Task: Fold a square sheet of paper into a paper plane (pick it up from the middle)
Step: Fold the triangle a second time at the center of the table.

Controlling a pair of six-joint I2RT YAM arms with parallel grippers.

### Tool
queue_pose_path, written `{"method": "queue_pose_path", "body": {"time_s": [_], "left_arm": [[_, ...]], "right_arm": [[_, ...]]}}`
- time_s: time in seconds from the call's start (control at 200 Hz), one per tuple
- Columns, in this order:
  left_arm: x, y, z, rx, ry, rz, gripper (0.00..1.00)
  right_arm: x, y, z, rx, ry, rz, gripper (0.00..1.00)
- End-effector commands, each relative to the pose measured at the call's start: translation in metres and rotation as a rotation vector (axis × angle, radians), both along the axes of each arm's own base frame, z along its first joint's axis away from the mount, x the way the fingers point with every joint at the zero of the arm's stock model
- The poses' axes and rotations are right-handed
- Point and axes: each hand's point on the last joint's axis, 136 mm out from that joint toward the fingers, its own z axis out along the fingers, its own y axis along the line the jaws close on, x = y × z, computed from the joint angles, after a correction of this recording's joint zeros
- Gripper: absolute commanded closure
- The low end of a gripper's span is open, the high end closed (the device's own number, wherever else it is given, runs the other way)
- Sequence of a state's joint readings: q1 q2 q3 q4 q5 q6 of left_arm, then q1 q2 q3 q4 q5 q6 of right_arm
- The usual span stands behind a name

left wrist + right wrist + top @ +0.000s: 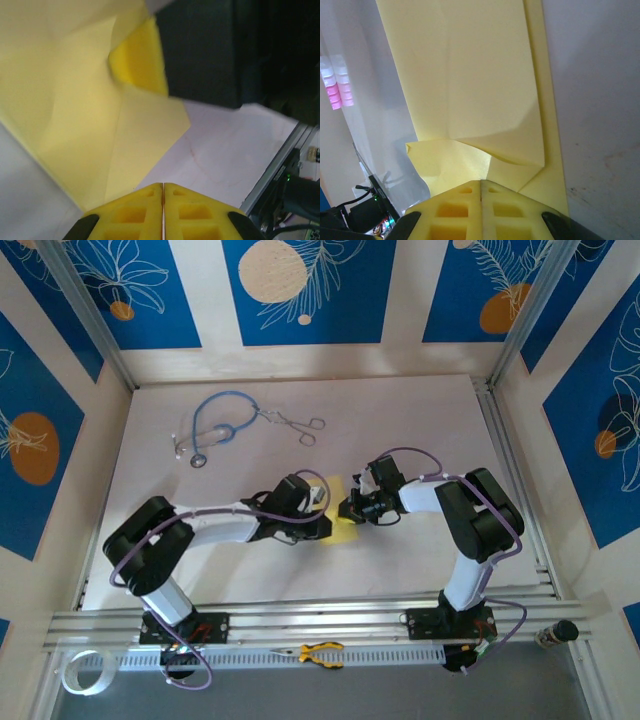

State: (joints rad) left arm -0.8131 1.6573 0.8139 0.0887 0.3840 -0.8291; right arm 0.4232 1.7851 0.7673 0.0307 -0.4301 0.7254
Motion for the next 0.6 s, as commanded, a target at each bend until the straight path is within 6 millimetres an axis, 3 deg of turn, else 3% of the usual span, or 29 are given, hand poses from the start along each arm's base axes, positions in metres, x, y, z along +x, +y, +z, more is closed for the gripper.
{"method": "queue_pose_path", "body": {"time_s": [0.0, 0.215, 0.365, 0.595], "left_arm": [[0.013, -0.001, -0.008, 0.033, -0.016, 0.007, 0.91], [0.016, 0.004, -0.037, 0.116, -0.002, 0.003, 0.95], [0.007, 0.022, -0.055, 0.182, 0.020, 0.014, 1.00], [-0.010, 0.038, -0.075, 0.216, 0.055, 0.015, 1.00]], "right_arm": [[-0.017, -0.028, -0.039, -0.167, 0.107, -0.045, 1.00], [-0.017, -0.028, -0.038, -0.155, 0.111, -0.040, 1.00], [-0.016, -0.026, -0.034, -0.143, 0.108, -0.032, 1.00], [0.002, -0.011, 0.014, -0.073, 0.002, 0.025, 1.00]]}}
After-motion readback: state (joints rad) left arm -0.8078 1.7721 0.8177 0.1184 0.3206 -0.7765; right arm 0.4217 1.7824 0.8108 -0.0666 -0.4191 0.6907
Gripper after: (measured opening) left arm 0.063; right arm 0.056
